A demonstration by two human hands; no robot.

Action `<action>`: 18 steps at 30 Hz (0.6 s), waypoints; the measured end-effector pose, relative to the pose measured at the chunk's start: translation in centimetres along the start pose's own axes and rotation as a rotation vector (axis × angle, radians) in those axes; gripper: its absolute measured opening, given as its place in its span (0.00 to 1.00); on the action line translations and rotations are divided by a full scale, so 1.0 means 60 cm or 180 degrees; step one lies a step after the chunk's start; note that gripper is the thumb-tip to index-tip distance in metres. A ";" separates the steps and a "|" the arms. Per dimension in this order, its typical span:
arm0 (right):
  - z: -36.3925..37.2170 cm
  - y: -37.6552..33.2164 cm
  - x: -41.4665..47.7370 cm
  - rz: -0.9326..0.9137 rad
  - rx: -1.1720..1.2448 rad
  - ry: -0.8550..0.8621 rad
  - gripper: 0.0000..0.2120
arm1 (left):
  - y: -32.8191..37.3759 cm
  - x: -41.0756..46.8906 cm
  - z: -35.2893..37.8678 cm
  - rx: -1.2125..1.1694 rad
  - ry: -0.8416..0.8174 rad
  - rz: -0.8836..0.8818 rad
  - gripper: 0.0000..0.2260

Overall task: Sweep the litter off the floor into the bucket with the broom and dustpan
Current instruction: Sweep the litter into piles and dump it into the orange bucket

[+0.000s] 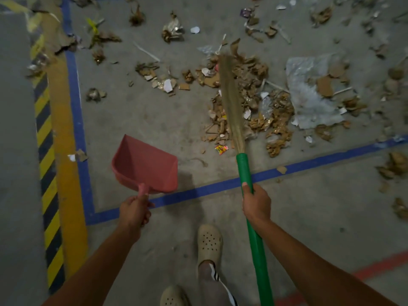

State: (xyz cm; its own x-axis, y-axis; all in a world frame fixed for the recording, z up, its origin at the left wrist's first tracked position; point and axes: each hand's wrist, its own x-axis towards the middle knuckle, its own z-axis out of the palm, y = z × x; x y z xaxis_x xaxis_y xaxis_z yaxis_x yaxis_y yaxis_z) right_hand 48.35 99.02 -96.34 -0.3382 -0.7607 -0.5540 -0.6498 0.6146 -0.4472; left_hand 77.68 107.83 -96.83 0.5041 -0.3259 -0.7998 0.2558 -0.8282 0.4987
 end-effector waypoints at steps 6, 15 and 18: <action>0.035 0.020 -0.048 -0.0437 -0.0586 -0.0382 0.15 | -0.022 0.029 -0.016 -0.0064 -0.0003 -0.0026 0.14; 0.101 0.077 -0.064 0.0890 -0.1446 -0.0764 0.23 | -0.072 0.062 -0.076 0.0152 -0.0261 -0.0258 0.13; 0.088 0.079 -0.062 0.1439 -0.0529 -0.0095 0.24 | -0.069 0.068 -0.108 0.0254 -0.0438 -0.0216 0.14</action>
State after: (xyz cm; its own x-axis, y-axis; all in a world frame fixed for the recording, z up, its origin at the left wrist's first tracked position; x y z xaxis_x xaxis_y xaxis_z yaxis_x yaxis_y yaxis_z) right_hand 50.10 105.87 -100.11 -0.5939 -0.4171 -0.6880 -0.5430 0.8388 -0.0398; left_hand 84.03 112.91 -99.97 0.3687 -0.3229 -0.8717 0.2163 -0.8822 0.4183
